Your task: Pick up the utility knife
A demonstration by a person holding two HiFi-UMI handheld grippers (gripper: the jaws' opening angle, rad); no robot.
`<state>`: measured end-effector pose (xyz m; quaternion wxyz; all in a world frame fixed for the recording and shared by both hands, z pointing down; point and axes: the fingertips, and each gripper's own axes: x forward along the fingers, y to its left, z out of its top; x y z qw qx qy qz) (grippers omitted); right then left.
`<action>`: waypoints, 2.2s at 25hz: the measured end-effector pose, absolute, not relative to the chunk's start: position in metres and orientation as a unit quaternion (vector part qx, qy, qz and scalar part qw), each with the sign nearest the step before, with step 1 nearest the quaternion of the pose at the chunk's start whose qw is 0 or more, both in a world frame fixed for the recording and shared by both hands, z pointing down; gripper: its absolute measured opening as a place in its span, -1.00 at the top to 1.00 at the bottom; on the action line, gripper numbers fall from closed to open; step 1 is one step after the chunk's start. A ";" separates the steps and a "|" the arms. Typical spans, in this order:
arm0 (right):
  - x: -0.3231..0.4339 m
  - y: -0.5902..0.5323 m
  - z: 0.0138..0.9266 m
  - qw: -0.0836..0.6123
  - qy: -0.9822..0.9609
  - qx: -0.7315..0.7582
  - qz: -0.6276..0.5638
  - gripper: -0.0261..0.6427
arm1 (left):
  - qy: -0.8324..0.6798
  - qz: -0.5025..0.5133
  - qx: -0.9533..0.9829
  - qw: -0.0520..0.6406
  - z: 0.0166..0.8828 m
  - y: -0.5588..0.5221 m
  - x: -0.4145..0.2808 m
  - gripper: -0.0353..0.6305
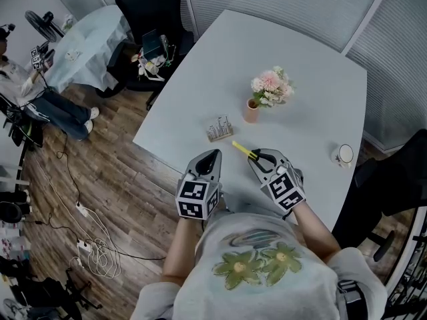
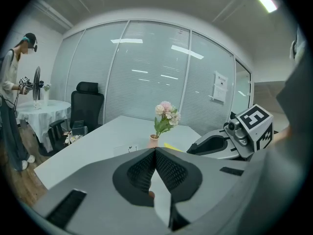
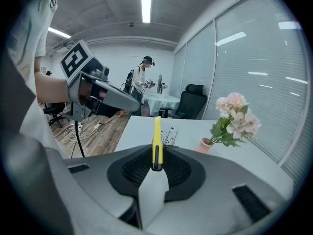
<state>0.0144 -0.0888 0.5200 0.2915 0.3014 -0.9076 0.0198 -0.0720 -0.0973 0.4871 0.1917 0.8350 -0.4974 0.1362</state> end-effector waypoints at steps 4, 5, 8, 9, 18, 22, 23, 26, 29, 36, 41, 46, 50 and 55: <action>0.014 -0.087 0.509 0.281 -0.909 0.306 0.020 0.72 | -0.497 0.135 0.836 0.188 0.483 -0.096 -0.071 0.88; 0.013 -0.087 0.506 0.278 -0.910 0.307 0.020 0.72 | -0.497 0.134 0.836 0.188 0.482 -0.096 -0.071 0.88; 0.011 -0.087 0.498 0.267 -0.913 0.308 0.021 0.72 | -0.496 0.132 0.838 0.187 0.480 -0.096 -0.070 0.88; 0.010 -0.087 0.496 0.264 -0.914 0.308 0.020 0.72 | -0.496 0.131 0.838 0.187 0.479 -0.096 -0.069 0.88; 0.002 -0.090 0.473 0.243 -0.919 0.310 0.009 0.72 | -0.500 0.123 0.838 0.180 0.470 -0.095 -0.069 0.88; 0.000 -0.092 0.463 0.235 -0.920 0.313 0.001 0.72 | -0.501 0.120 0.838 0.178 0.466 -0.095 -0.069 0.88; 0.000 -0.092 0.461 0.234 -0.921 0.313 -0.002 0.72 | -0.501 0.119 0.838 0.178 0.466 -0.095 -0.068 0.88; -0.001 -0.095 0.455 0.228 -0.922 0.313 -0.009 0.72 | -0.502 0.117 0.839 0.176 0.465 -0.097 -0.067 0.88; -0.002 -0.096 0.449 0.220 -0.924 0.314 -0.013 0.72 | -0.502 0.113 0.839 0.174 0.464 -0.099 -0.065 0.88; -0.004 -0.093 0.430 0.201 -0.927 0.316 -0.020 0.72 | -0.495 0.104 0.846 0.169 0.452 -0.095 -0.056 0.88; -0.007 -0.093 0.423 0.191 -0.929 0.317 -0.024 0.72 | -0.491 0.100 0.849 0.167 0.450 -0.095 -0.050 0.88; -0.012 -0.088 0.416 0.179 -0.933 0.310 -0.029 0.72 | -0.487 0.101 0.851 0.169 0.452 -0.091 -0.047 0.88; -0.012 -0.088 0.415 0.172 -0.935 0.308 -0.029 0.72 | -0.486 0.102 0.851 0.170 0.454 -0.093 -0.045 0.88; -0.013 -0.090 0.411 0.170 -0.935 0.310 -0.028 0.72 | -0.485 0.100 0.852 0.170 0.452 -0.094 -0.046 0.88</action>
